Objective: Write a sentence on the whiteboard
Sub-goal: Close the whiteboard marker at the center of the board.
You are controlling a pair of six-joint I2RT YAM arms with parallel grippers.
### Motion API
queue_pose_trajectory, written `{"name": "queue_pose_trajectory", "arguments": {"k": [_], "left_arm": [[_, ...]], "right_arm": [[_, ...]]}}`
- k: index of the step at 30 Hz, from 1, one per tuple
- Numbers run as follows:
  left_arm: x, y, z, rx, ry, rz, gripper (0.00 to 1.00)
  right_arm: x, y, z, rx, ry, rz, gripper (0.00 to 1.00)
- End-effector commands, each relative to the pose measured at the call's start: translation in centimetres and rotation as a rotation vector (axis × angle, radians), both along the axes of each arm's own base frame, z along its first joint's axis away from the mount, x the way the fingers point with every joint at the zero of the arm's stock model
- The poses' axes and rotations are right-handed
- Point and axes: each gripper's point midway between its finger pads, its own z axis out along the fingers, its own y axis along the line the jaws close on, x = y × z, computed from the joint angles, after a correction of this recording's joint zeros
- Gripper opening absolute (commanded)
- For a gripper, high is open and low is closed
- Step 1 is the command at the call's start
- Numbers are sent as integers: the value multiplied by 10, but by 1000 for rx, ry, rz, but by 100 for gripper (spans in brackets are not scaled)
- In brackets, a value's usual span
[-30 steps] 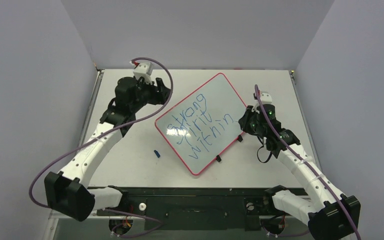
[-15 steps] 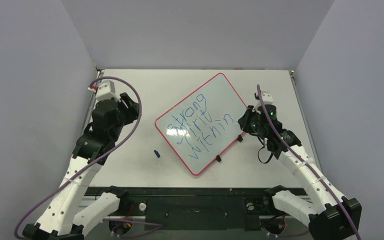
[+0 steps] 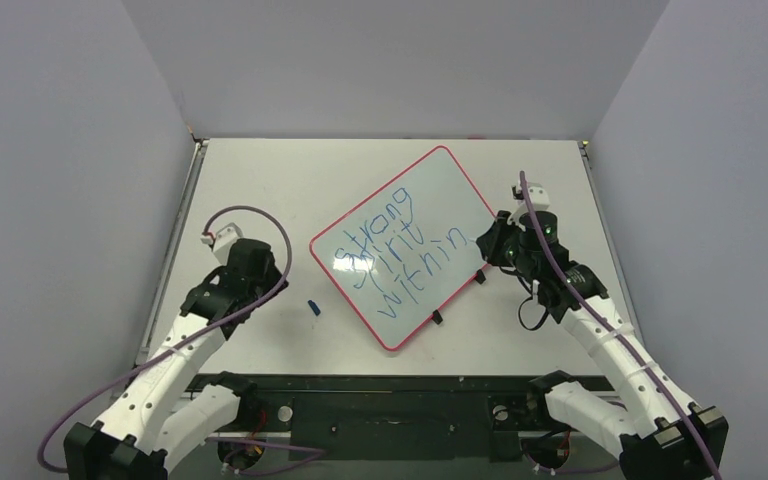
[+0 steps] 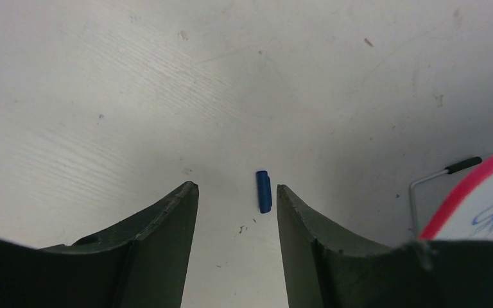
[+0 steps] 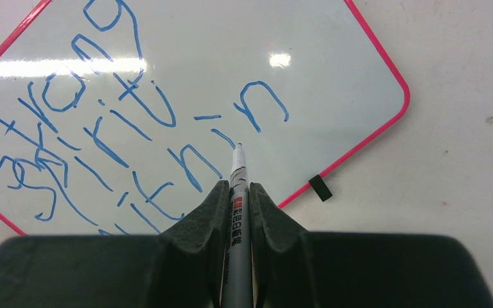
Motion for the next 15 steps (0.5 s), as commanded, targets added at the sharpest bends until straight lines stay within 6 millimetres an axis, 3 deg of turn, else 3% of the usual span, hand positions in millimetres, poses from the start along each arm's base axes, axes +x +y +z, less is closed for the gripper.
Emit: {"name": "queue_pose_trajectory", "arguments": {"k": [1,11,15], "left_arm": [[4,-22,-27,-117,26,4,44],[9,-54,-77,-196,88,-2,42],[10,-62,-87,-190,96,1,41]], "right_arm": [[2,1,34,30,-90,1,0],[0,-1,36,18,-93,0,0],[0,-2,37,14,-96,2,0]]}}
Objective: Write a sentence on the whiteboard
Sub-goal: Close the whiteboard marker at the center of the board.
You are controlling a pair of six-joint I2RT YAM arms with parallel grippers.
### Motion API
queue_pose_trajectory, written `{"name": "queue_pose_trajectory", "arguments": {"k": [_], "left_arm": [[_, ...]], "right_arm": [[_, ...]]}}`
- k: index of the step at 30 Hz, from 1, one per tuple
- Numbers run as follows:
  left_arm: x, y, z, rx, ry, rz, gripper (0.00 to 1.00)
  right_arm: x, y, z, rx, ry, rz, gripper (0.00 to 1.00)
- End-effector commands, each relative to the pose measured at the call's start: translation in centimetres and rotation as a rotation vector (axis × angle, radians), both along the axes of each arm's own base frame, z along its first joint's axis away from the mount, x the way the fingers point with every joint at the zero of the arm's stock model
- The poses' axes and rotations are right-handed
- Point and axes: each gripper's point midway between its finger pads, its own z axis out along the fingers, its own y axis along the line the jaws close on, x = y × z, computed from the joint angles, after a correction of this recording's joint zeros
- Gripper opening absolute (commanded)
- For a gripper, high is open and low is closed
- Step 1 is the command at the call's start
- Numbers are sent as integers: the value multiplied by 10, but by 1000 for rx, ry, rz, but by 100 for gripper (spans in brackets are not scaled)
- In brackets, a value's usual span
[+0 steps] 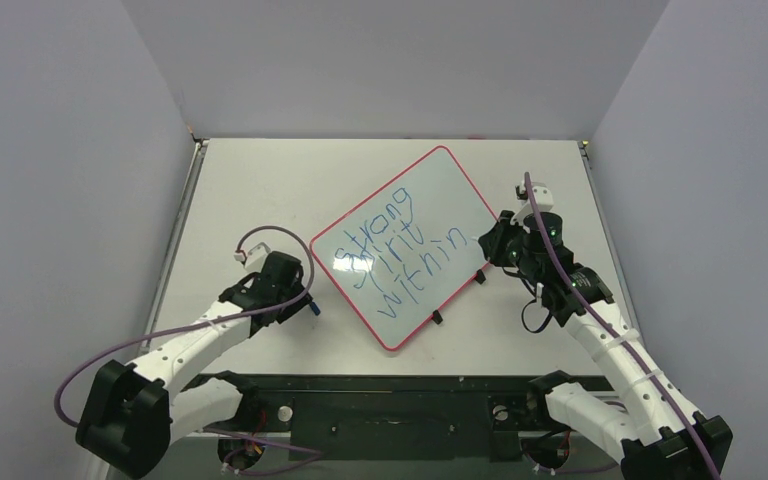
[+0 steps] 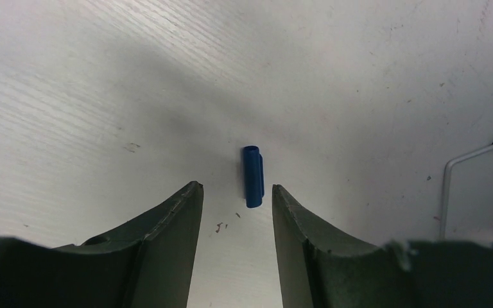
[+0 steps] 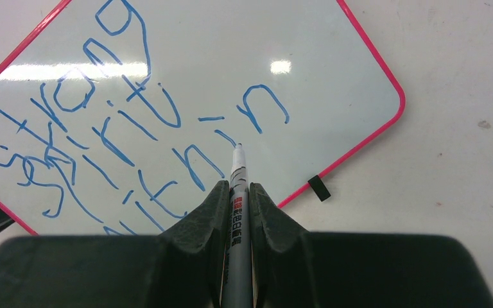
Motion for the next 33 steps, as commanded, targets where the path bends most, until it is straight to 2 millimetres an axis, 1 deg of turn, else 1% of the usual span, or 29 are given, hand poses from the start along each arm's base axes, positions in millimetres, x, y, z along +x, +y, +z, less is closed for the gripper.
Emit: {"name": "queue_pose_trajectory", "arguments": {"k": [1,6,7,17,21,23,27,30,33], "left_arm": [[20,-20,6,-75,-78,26,40],[21,-31,-9,-81,-49,16,37],[23,-32,-8,-77,-49,15,36],[16,-33,-33,-27,47,-3,35],[15,-32,-38,-19,60,-4,24],[14,-32,-39,-21,62,-6,14],[12,-32,-39,-20,61,-15,0],[12,-29,-34,-5,48,-28,0],[12,-28,-20,16,15,-95,0]], "right_arm": [[5,0,25,7,-69,-1,0],[5,1,22,7,-62,2,0],[5,1,22,6,-61,2,0],[5,0,21,0,-62,0,0],[5,-1,19,-4,-60,-1,0],[6,-1,19,-7,-61,-3,0],[6,-1,18,-8,-58,-3,0],[5,-1,18,-6,-59,-4,0],[4,-1,20,0,-64,-2,0]]}}
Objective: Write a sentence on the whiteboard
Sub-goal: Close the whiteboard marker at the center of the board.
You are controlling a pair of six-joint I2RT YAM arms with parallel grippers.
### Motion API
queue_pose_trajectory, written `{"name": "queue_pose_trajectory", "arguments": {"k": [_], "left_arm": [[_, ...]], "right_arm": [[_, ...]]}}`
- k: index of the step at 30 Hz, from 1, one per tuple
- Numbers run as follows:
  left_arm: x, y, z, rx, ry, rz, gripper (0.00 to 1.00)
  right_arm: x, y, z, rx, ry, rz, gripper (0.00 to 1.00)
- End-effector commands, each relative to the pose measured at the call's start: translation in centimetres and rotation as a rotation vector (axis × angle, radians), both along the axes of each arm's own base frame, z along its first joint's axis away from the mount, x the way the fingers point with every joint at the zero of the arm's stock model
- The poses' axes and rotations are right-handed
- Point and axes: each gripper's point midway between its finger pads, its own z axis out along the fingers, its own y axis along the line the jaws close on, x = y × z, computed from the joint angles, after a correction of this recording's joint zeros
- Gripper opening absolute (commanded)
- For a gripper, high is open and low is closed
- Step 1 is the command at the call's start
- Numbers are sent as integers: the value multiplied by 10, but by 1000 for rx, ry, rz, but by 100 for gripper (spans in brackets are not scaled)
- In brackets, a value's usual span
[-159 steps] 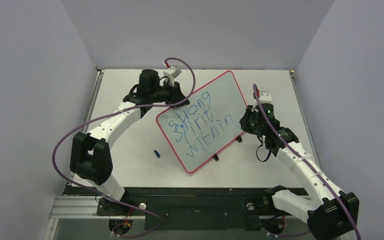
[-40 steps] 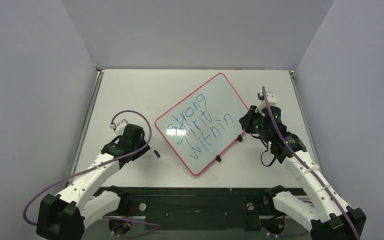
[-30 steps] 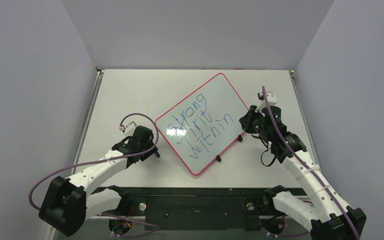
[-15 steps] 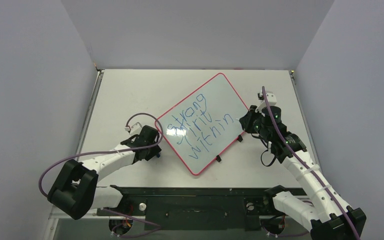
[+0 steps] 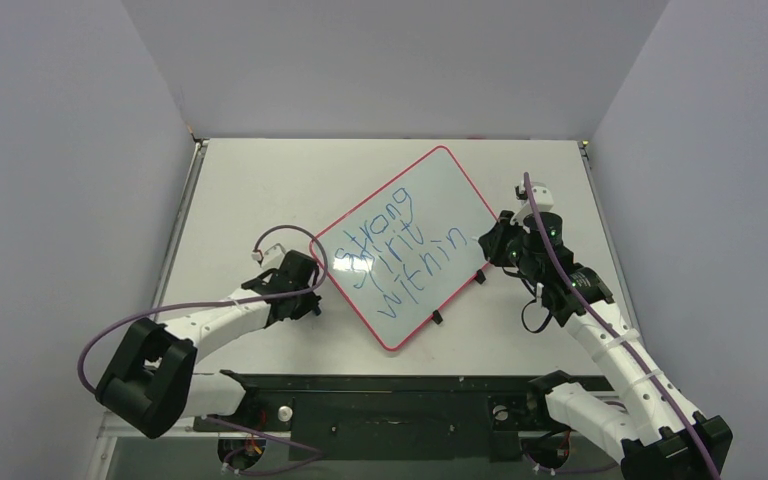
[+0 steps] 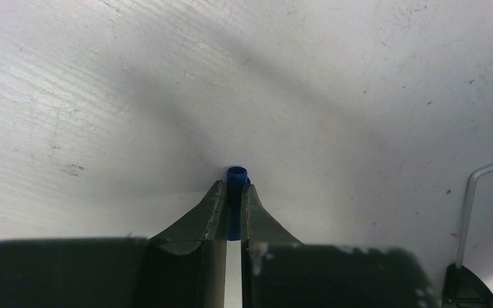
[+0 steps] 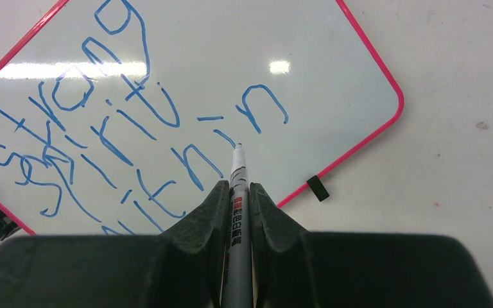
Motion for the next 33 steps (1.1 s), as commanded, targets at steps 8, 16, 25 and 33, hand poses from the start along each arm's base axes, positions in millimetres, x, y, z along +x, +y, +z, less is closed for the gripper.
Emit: {"name": "queue_pose_trajectory", "arguments": {"k": [8,16,25,33], "left_arm": [[0,8,78,81,-193,-247,0],[-5,34,149,218,-295,-325,0],[2,47,254,422,-617,-528,0],[7,14,315,479,-913,-772,0]], "right_arm": [[0,7,31,48,-78,26,0],[-5,12,47,88,-99,53,0],[-11,20,65,130,-109,92,0],[-20,26,93,159,-149,145,0]]}}
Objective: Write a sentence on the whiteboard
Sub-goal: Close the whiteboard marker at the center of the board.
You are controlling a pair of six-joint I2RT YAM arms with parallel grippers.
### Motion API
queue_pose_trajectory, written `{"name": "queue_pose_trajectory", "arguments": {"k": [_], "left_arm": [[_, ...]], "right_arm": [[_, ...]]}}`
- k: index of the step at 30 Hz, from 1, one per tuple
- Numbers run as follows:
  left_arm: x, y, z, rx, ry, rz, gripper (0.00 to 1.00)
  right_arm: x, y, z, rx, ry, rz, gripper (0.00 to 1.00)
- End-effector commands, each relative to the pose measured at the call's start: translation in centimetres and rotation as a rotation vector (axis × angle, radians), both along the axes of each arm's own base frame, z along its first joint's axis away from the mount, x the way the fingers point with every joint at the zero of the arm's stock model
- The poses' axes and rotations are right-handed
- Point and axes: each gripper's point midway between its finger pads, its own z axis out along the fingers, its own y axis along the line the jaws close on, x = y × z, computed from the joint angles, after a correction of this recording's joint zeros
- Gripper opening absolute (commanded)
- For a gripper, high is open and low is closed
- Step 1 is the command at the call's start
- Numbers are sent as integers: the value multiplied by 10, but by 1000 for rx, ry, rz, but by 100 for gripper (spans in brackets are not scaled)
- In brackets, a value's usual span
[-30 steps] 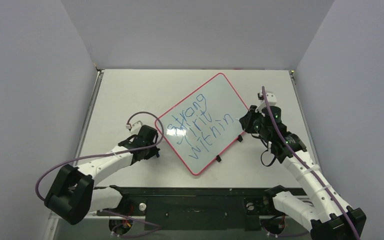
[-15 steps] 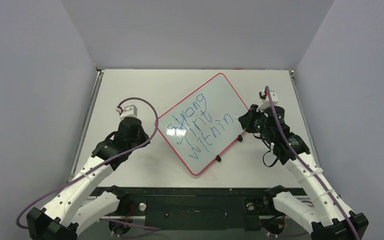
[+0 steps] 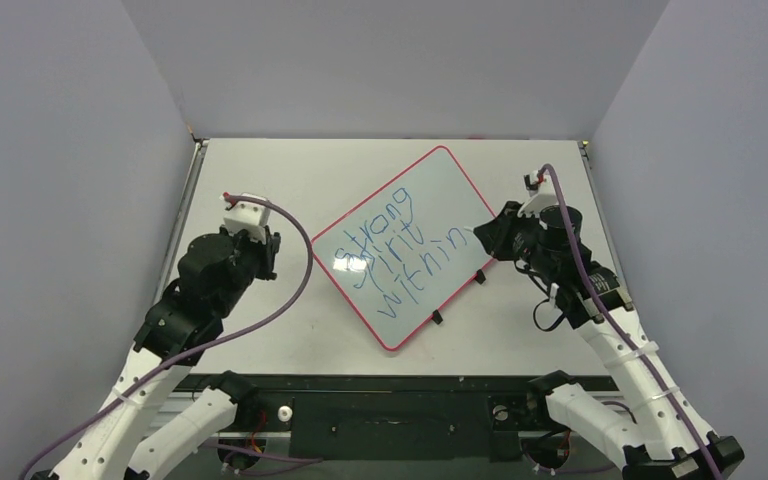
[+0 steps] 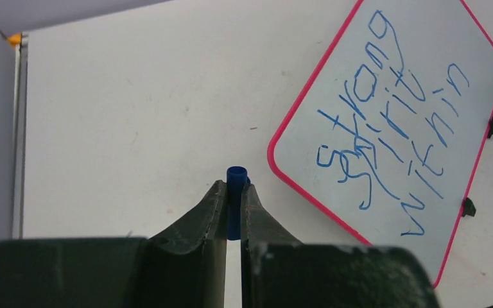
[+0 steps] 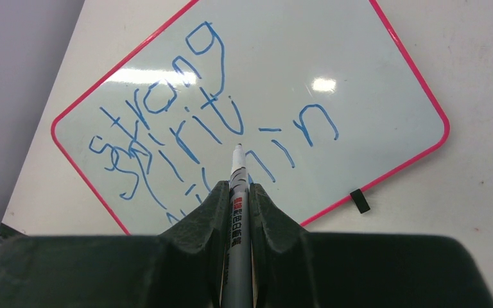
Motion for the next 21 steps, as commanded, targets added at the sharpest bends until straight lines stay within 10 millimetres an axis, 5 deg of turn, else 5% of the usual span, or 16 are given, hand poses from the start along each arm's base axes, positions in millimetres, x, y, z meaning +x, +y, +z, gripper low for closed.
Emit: {"name": "queue_pose_trajectory", "arguments": {"k": [1,6,21], "left_arm": [[11,-30,56,100,-222,-233,0],[4,-75,75,113,-362,-509,0],[-22,-172,64,11,-469,-1000,0]], "right_arm": [[-9,9,46,56,-90,64,0],[-19,15,70,87,-139,119,0],[-56,52,133,307,-208,322,0]]}}
